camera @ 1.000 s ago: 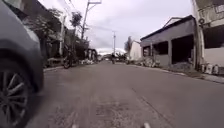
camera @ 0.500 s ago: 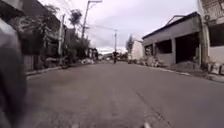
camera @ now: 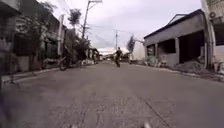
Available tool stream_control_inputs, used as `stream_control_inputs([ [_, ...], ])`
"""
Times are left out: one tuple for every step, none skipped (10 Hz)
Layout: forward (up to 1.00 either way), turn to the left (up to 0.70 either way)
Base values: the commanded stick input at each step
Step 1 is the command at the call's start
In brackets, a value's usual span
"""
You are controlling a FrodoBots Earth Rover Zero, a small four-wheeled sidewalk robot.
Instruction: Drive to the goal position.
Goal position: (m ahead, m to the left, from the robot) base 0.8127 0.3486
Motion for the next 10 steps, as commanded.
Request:
stream_control_inputs([
  [0.7,0.0],
  [0.7,0.0],
  [0.7,0.0],
  [0.7,0.0],
  [0.7,0.0],
  [0.7,0.0],
  [0.7,0.0],
  [0.7,0.0],
  [0.7,0.0],
  [0.7,0.0],
])
